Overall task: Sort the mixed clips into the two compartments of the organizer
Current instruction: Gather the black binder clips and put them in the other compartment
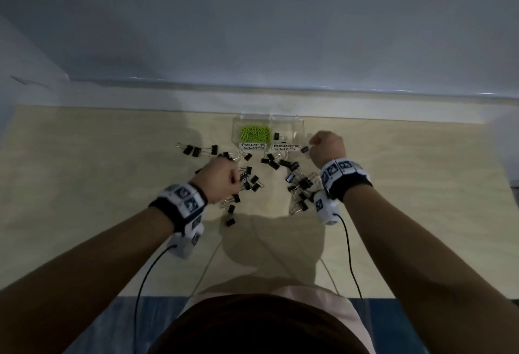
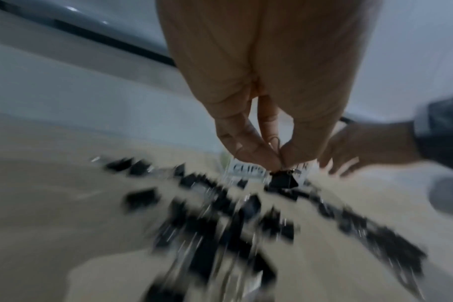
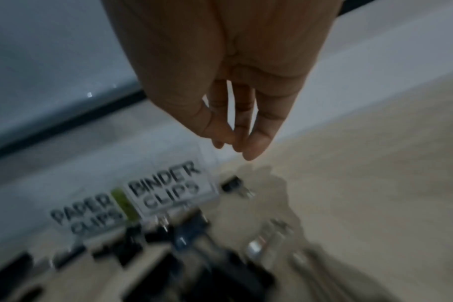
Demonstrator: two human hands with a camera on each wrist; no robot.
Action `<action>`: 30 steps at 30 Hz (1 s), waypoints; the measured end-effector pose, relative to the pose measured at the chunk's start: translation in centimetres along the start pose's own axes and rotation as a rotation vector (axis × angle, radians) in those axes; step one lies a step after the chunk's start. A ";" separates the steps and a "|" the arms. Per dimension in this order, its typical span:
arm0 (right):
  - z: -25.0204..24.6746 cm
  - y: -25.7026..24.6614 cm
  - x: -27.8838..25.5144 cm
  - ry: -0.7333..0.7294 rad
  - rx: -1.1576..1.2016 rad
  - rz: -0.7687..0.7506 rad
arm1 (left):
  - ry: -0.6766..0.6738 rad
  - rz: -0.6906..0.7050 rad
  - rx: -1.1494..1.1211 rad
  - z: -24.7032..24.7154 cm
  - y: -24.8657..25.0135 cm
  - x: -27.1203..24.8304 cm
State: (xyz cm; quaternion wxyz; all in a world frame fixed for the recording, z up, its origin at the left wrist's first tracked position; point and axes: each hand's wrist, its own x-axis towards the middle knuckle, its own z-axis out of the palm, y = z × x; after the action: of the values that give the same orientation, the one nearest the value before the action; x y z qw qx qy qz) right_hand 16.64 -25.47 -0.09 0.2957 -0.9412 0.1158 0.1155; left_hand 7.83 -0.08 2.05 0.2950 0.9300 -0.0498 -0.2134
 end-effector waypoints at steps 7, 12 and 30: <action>2.2 2.8 -0.8 -0.175 -0.282 -0.250 | 0.179 0.149 0.044 -2.0 8.1 11.2; 2.2 3.8 -1.5 -0.161 -0.457 -0.455 | 0.127 0.142 0.160 0.2 8.8 14.9; 5.3 2.0 -3.2 -0.084 -0.119 -0.399 | 0.072 0.199 0.256 7.4 3.2 9.2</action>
State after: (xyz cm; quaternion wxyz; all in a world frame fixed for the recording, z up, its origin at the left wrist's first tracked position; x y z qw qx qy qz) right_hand 12.24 -23.49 -4.41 0.2613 -0.9556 -0.0921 0.1003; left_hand 13.10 -8.65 -4.94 0.1951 0.9576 -0.1577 -0.1415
